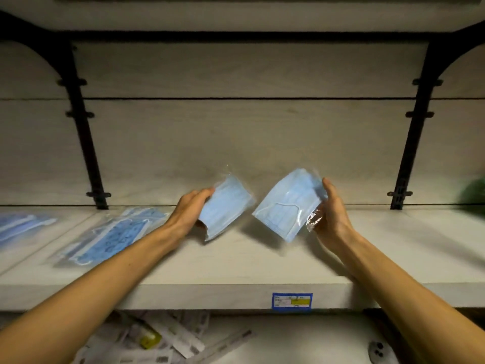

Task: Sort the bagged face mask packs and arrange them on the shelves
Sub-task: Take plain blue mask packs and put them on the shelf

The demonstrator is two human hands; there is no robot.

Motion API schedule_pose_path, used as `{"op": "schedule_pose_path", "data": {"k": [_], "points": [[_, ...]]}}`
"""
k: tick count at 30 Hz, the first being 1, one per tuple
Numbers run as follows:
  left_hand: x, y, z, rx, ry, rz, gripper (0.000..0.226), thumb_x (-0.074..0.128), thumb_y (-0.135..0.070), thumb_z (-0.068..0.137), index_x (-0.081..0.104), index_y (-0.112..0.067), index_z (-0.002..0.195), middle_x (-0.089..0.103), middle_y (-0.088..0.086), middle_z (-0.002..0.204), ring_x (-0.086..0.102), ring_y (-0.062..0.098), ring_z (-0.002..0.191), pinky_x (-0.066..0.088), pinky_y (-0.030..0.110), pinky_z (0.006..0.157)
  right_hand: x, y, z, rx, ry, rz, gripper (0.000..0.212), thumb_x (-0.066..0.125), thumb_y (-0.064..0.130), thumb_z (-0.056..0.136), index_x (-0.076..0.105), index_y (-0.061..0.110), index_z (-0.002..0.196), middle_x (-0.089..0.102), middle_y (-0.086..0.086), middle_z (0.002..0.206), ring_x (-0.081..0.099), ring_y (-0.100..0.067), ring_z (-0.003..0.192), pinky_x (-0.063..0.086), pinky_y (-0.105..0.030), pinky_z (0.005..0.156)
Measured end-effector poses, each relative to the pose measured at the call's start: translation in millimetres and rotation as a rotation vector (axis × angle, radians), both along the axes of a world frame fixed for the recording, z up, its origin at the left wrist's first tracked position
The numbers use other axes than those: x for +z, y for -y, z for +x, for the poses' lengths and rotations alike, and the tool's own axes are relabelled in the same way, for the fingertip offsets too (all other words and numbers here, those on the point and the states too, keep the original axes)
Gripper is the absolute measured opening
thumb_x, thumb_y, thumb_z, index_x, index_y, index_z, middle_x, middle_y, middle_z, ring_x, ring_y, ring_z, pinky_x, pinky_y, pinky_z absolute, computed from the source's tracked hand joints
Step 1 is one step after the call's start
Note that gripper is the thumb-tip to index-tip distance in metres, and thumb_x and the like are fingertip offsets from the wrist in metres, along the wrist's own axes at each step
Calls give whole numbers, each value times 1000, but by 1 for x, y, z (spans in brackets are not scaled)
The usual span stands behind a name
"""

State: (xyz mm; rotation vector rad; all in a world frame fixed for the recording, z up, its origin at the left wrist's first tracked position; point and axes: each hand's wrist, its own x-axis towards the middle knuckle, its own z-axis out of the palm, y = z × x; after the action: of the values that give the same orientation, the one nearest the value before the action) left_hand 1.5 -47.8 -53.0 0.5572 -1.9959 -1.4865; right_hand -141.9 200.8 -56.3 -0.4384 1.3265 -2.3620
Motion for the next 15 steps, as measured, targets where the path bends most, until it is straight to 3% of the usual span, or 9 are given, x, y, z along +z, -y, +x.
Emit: {"op": "schedule_pose_path", "data": {"k": [3,5,7,9,13,15], "points": [[5,11,30,3,-27,-9,15,68,-20,90,57,-17,79,62,-2,72,59,14,70,45,23,62,3,24,27,148,-37,-60,68,34,64,98,60,13,134,69,-16,125,65,-35,117,46,-50,104],[10,16,57,-6,-47,-4,9,69,-13,89,63,-17,84,68,-10,69,64,6,67,48,14,55,6,41,49,208,-83,-87,70,34,66,97,58,14,138,66,-17,131,61,-37,123,43,-54,108],[15,23,89,-20,-75,-15,9,70,-8,88,65,-12,94,69,-5,81,66,5,71,50,16,64,11,61,73,223,-144,-111,64,43,61,97,58,14,138,64,-18,134,60,-36,124,41,-57,111],[21,31,127,-59,-97,-28,19,71,-3,88,63,-3,105,72,3,93,69,14,79,53,26,73,14,81,101,201,-173,-121,54,59,50,93,60,16,135,65,-15,132,62,-34,121,40,-55,112],[30,60,218,-73,-98,-130,37,71,4,87,57,-10,119,72,1,100,73,4,76,60,22,63,19,134,174,101,-279,-131,39,74,31,79,71,15,115,71,-13,122,68,-27,111,51,-42,90],[31,83,268,-76,-89,-198,42,70,7,86,57,-14,120,73,7,105,73,12,86,62,26,72,19,165,221,97,-351,-163,27,72,19,80,71,16,106,75,-8,110,72,-24,98,58,-38,78]]}}
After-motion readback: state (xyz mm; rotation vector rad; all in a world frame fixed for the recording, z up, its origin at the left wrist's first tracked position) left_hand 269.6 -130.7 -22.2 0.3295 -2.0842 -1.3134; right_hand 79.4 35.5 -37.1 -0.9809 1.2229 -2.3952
